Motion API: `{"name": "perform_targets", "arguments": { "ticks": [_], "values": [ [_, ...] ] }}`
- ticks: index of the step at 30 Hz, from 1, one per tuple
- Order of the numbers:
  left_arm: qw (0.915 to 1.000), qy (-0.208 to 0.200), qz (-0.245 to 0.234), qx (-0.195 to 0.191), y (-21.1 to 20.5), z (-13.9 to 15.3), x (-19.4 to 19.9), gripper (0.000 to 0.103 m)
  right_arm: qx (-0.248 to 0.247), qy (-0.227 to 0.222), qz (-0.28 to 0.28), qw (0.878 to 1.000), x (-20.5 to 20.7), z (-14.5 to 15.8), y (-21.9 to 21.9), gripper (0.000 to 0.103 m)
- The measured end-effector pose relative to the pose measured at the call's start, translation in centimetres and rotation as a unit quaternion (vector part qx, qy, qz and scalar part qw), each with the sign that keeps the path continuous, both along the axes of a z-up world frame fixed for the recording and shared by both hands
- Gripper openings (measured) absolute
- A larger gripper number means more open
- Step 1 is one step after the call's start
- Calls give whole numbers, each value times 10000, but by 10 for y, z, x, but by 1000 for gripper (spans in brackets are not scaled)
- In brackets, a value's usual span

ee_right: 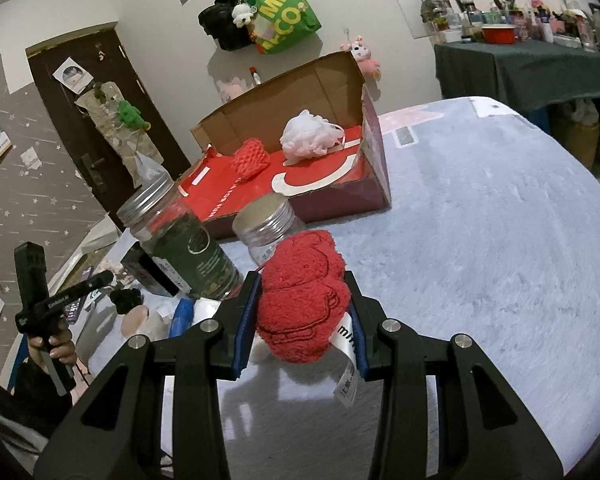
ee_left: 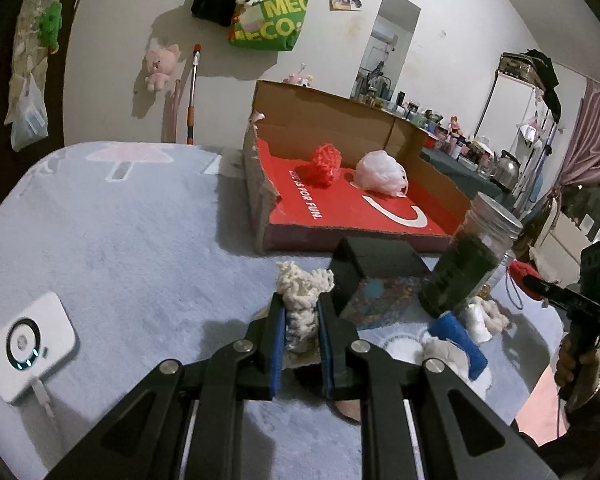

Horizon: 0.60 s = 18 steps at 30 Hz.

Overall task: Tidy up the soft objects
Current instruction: 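Carry the red sponge and cream toy over to the box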

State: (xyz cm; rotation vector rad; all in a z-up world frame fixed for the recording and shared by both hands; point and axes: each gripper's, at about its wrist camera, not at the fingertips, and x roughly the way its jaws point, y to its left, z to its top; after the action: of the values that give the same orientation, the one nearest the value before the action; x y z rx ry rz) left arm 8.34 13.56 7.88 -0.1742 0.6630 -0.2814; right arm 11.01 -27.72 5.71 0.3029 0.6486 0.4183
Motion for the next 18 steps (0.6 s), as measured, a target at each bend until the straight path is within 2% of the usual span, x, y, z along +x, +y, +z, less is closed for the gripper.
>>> {"name": "perform_targets", "arguments": {
  "ticks": [4,11,18],
  "values": [
    [9998,24,-152,138,1,1,9,16,-134,87,49,9999,9,1,-4,37],
    [9970,-37,-588,493,-4,6,36,16,-814,92,293,9962,35,6,-6,37],
    [9936,-225,-867,685,-8,24,55,16,-1178,-84,496,9918,53,22,-3,37]
  ]
}}
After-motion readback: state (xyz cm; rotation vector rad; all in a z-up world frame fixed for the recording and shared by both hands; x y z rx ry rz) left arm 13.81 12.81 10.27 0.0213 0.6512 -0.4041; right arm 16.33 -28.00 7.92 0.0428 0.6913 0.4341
